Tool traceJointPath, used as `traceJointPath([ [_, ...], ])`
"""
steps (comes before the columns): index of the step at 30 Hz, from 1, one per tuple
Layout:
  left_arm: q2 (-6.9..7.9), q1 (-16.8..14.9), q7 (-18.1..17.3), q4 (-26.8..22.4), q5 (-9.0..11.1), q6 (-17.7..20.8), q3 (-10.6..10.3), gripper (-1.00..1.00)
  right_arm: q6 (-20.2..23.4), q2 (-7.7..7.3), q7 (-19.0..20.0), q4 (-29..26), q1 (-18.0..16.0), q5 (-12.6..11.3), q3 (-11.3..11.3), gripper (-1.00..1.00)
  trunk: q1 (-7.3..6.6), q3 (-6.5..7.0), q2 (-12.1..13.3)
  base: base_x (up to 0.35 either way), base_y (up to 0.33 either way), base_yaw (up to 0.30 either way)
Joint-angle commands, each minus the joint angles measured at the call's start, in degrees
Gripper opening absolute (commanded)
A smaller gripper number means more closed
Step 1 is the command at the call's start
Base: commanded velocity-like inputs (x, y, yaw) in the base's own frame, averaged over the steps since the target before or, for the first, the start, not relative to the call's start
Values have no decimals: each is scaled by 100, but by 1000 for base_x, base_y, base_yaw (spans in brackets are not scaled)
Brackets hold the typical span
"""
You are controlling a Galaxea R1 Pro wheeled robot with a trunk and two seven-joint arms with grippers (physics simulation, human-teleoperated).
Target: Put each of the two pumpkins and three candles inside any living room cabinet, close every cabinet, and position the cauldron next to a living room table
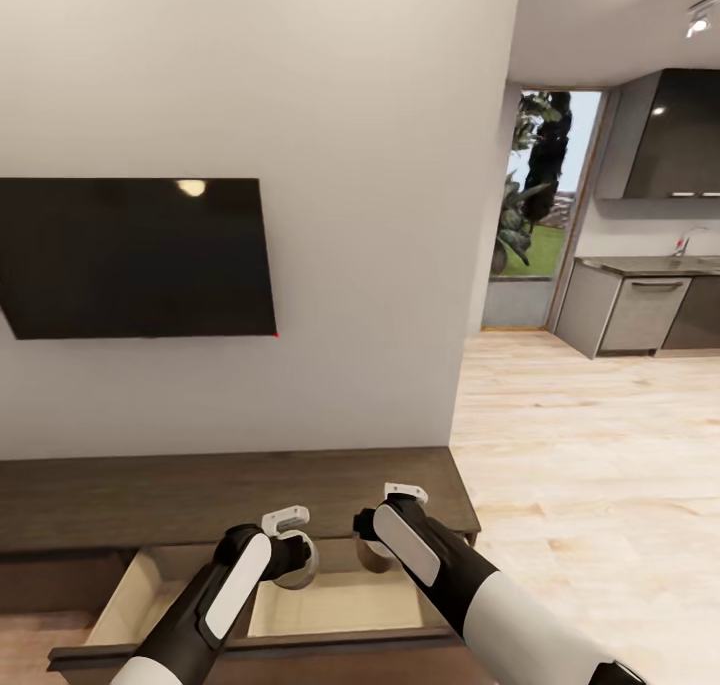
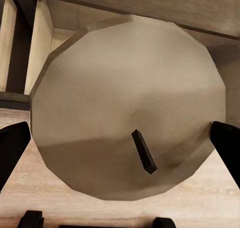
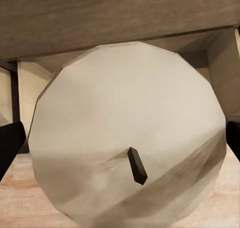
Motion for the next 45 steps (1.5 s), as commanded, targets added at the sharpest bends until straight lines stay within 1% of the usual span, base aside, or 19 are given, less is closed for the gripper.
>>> traceJointPath([
  [1, 1, -4, 59, -7, 61, 5, -9, -100, 13, -3, -40, -7, -8, -36, 16, -100, 2, -8, -6, 90, 0, 0],
  [9, 5, -3, 60, -12, 59, 5, -151, -100, 19, 6, -33, -7, -8, -42, 15, -100, 2, -8, -6, 104, 0, 0],
  [15, 2, -1, 60, -38, 57, 5, -164, -100, 11, 6, -28, -7, -8, -41, 14, -100, 2, -8, -6, 106, 0, 0],
  [23, 10, -3, 60, -67, 49, 2, -159, -100, 11, 6, -19, -7, -8, -38, 14, -100, 2, -8, -6, 11, 0, 0],
  [45, 19, -4, 60, -17, 33, -4, -150, -100, -95, -12, 25, -15, -6, -82, 11, -100, 486, -403, -888, 0, 0, 0],
])
